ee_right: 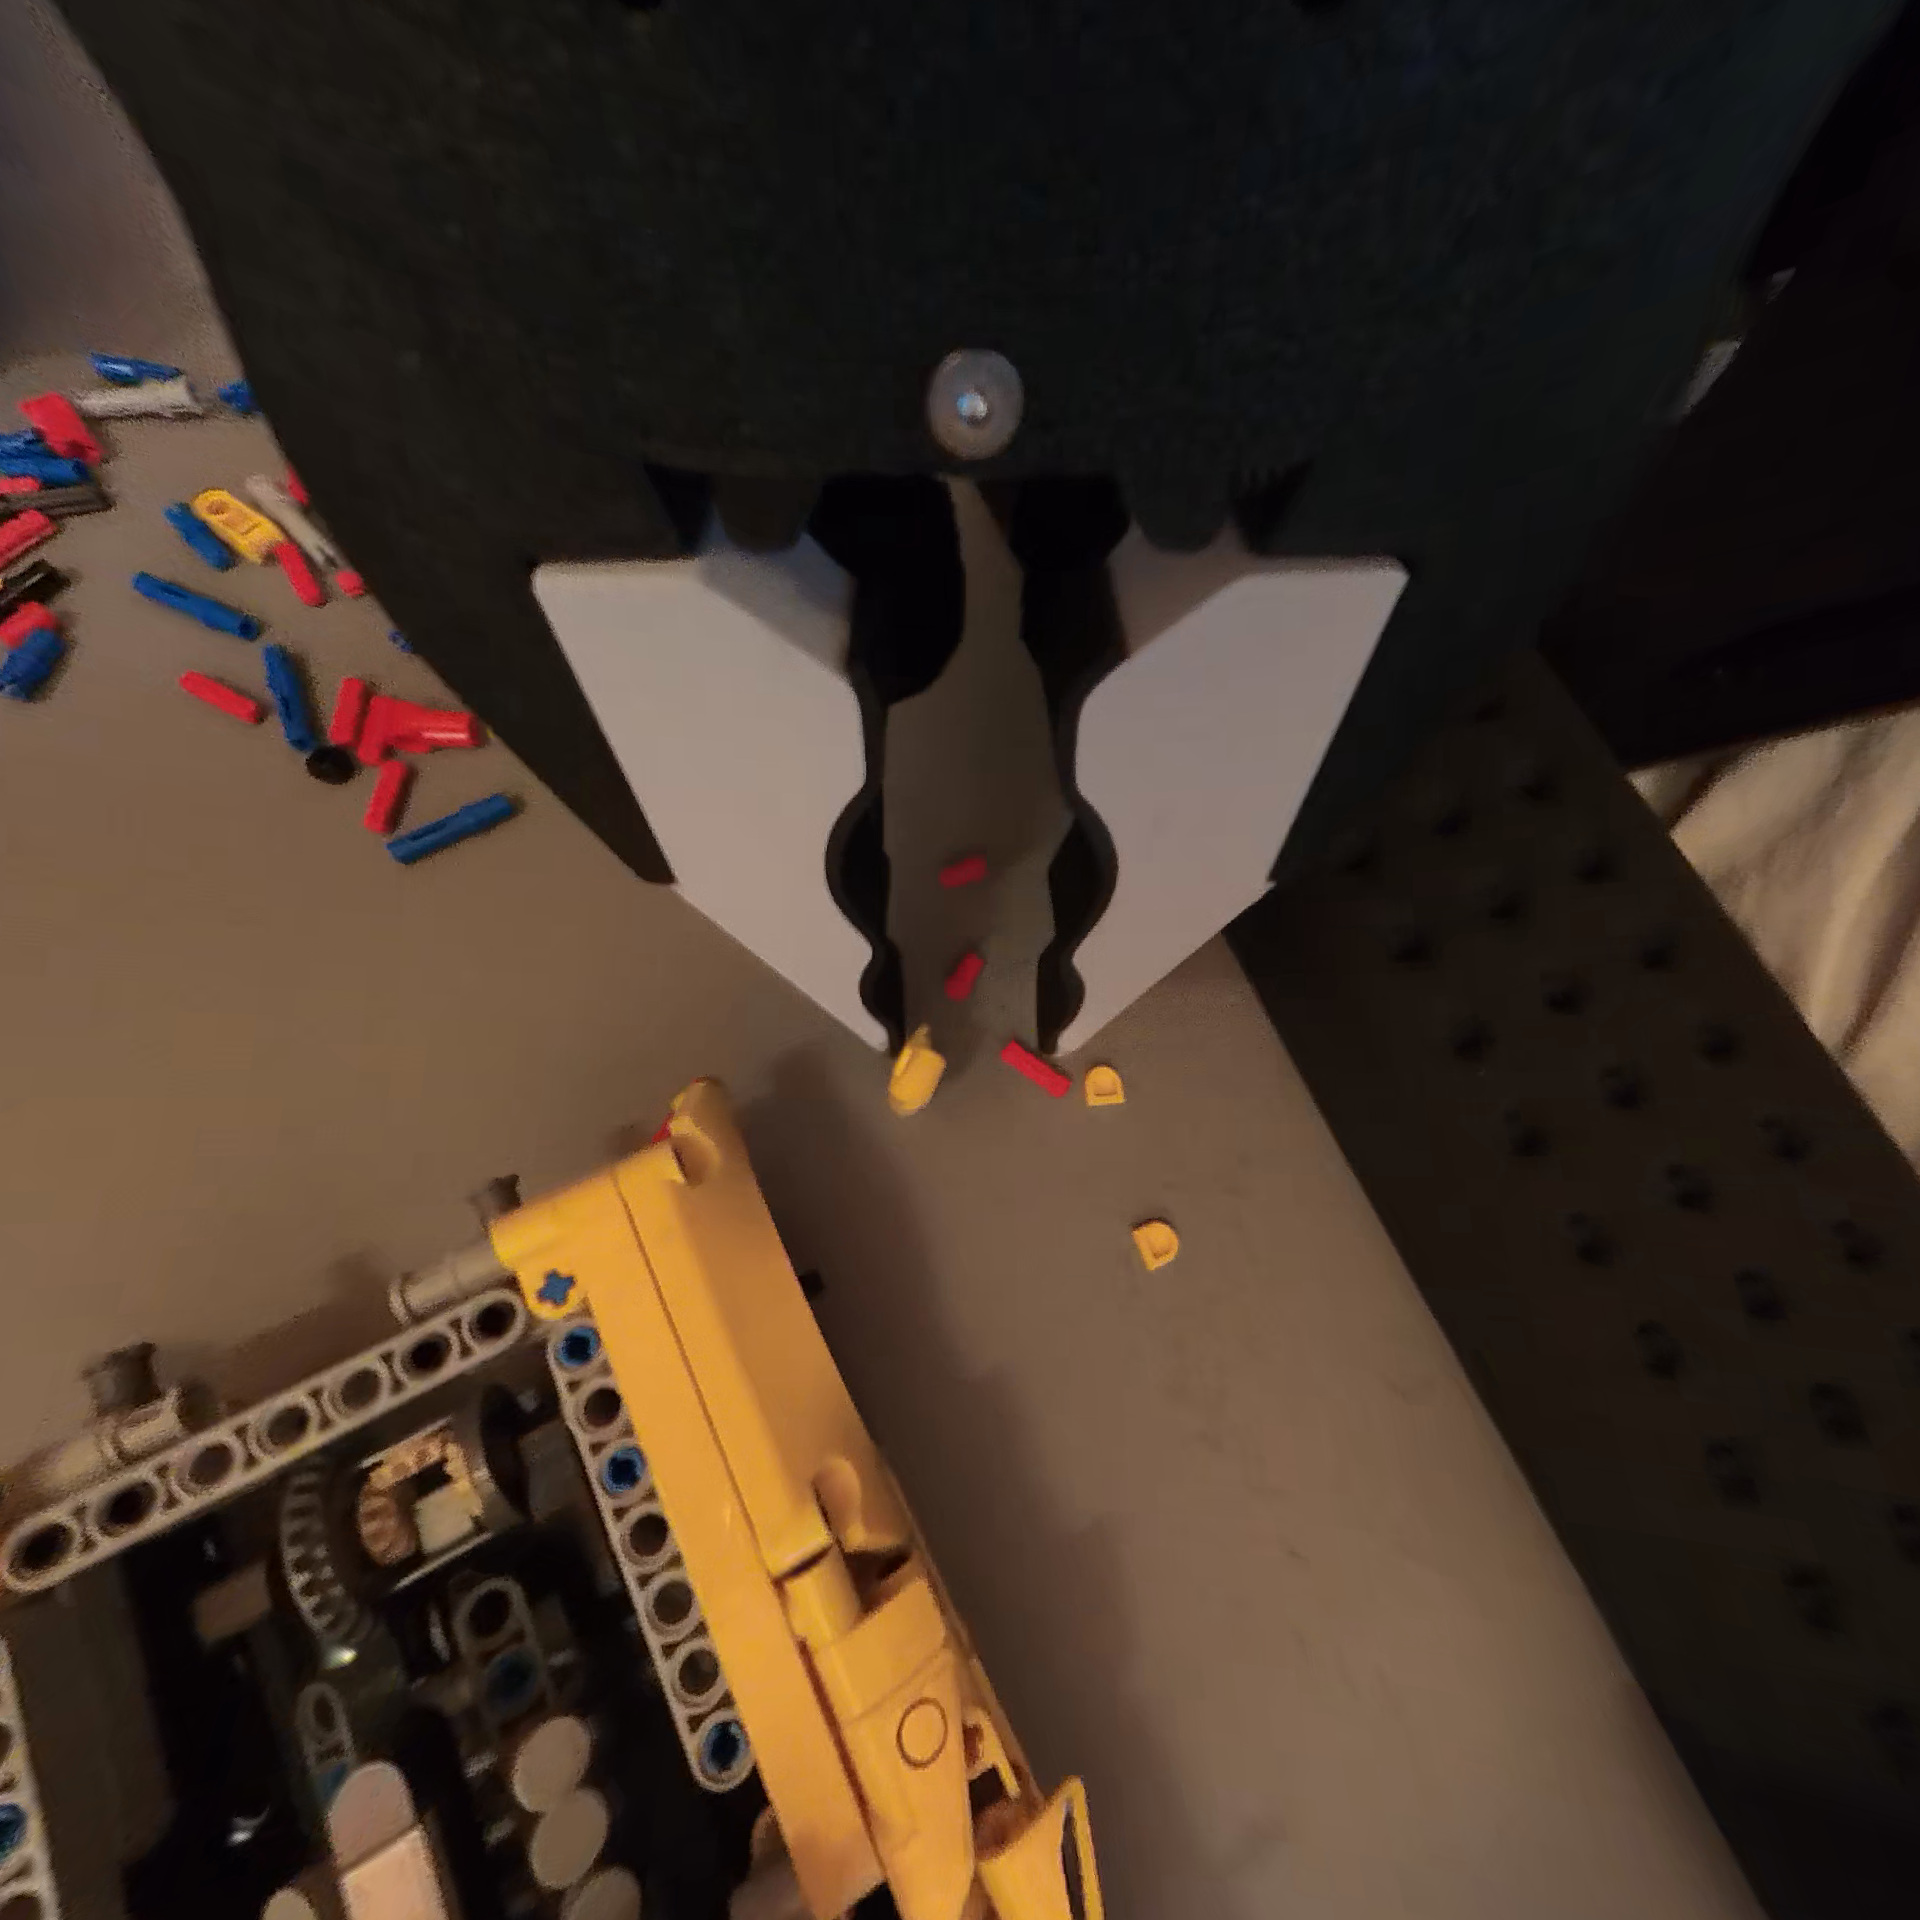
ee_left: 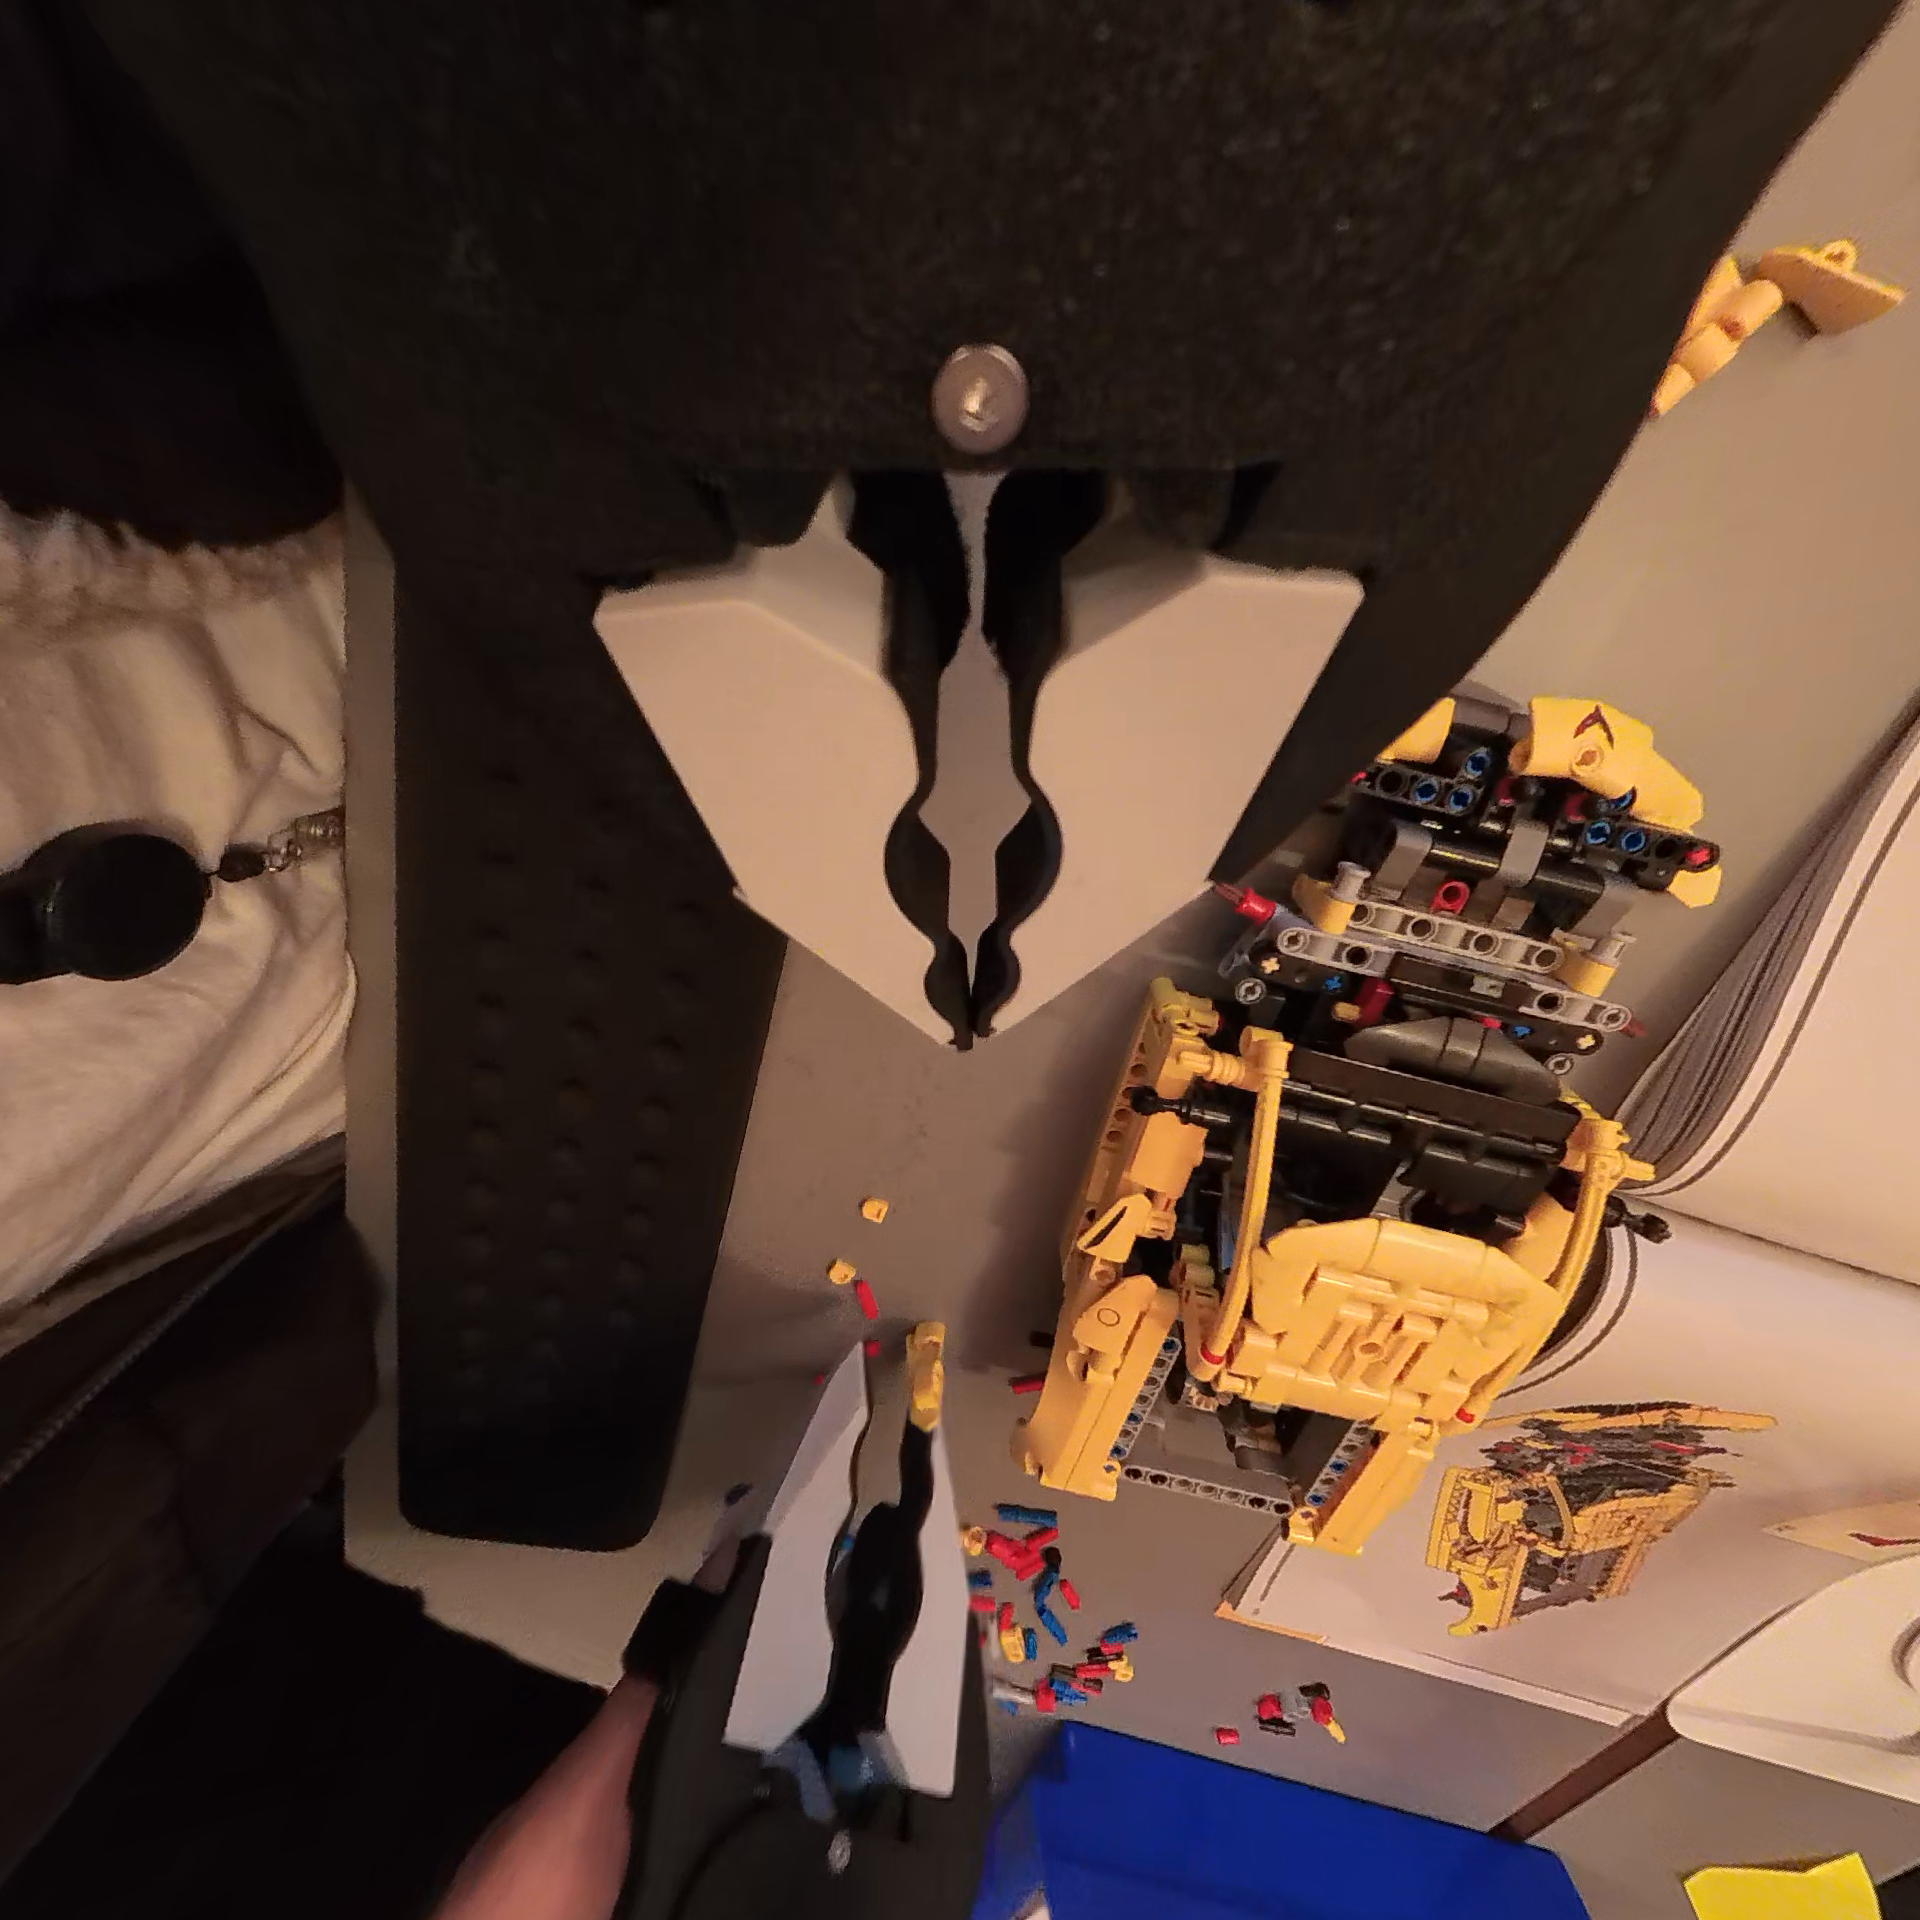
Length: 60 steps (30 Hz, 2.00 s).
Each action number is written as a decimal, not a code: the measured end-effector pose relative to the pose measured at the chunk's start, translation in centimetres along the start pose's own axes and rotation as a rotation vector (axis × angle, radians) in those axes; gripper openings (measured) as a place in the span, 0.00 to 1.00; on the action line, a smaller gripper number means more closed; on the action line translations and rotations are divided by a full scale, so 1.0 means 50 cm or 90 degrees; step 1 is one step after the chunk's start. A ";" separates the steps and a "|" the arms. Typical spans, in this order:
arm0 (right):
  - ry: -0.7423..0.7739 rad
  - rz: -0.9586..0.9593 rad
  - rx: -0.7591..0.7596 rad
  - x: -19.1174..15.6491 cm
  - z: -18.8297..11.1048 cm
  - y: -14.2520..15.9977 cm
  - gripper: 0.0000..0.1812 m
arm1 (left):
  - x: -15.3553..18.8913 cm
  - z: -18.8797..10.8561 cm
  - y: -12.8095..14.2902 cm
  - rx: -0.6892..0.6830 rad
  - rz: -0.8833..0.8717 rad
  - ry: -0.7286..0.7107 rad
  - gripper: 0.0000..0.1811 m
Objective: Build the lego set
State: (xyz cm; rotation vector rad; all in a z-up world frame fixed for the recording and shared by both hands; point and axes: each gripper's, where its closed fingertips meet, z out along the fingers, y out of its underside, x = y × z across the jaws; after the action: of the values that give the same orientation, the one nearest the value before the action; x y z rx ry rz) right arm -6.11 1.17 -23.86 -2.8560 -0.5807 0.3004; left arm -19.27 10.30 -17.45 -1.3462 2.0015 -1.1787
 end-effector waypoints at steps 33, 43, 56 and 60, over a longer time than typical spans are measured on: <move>0.168 0.007 0.264 0.116 -0.012 0.003 0.02 | 0.010 0.031 -0.156 0.250 -0.253 0.133 0.10; 0.260 -0.338 0.440 -0.097 -0.172 -0.170 0.01 | 0.035 0.100 -0.179 0.211 -0.382 0.212 0.09; 0.224 -0.337 0.481 -0.115 -0.165 -0.199 0.02 | 0.037 0.081 -0.179 0.234 -0.397 0.237 0.03; 0.176 -0.291 0.530 -0.124 -0.172 -0.200 0.02 | 0.042 0.072 -0.182 0.243 -0.412 0.265 0.02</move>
State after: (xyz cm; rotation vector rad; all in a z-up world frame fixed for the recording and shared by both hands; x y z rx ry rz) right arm -13.25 6.24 -12.23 -1.8665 -0.7920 0.0397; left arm -12.78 5.52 -11.53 -1.6909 1.4729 -2.1549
